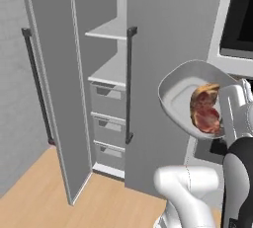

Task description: Take the meat container that has the steak and place it on the second highest rack of the freezer. Then take the vegetable container that has the mushroom and eggplant and place it on the highest rack of the freezer.

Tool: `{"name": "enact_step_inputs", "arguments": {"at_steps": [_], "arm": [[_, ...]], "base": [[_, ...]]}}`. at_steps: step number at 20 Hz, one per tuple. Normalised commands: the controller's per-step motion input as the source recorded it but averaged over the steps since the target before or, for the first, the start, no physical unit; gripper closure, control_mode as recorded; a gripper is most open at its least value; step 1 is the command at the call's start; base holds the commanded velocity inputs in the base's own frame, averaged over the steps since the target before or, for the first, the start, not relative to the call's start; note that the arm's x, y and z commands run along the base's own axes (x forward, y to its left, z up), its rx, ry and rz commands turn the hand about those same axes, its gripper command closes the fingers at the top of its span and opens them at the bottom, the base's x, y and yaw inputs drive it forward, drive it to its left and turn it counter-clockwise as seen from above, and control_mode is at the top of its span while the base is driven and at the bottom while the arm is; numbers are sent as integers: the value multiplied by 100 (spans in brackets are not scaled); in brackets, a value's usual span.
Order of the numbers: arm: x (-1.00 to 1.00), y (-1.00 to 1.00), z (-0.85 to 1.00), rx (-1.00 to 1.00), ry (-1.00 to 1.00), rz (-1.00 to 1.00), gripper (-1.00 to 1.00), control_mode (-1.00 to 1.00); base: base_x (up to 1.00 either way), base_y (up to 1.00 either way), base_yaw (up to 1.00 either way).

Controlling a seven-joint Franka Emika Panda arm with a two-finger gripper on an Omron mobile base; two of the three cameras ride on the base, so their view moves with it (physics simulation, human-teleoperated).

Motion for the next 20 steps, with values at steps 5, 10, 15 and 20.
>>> {"name": "enact_step_inputs", "arguments": {"at_steps": [5,10,15,20], "arm": [[0,0,0,0,0,0,100,100],[0,0,0,0,0,0,100,100],[0,0,0,0,0,0,100,100],[0,0,0,0,0,0,100,100]], "base": [[91,90,0],[100,26,-15],[83,46,-19],[43,19,-24]]}}
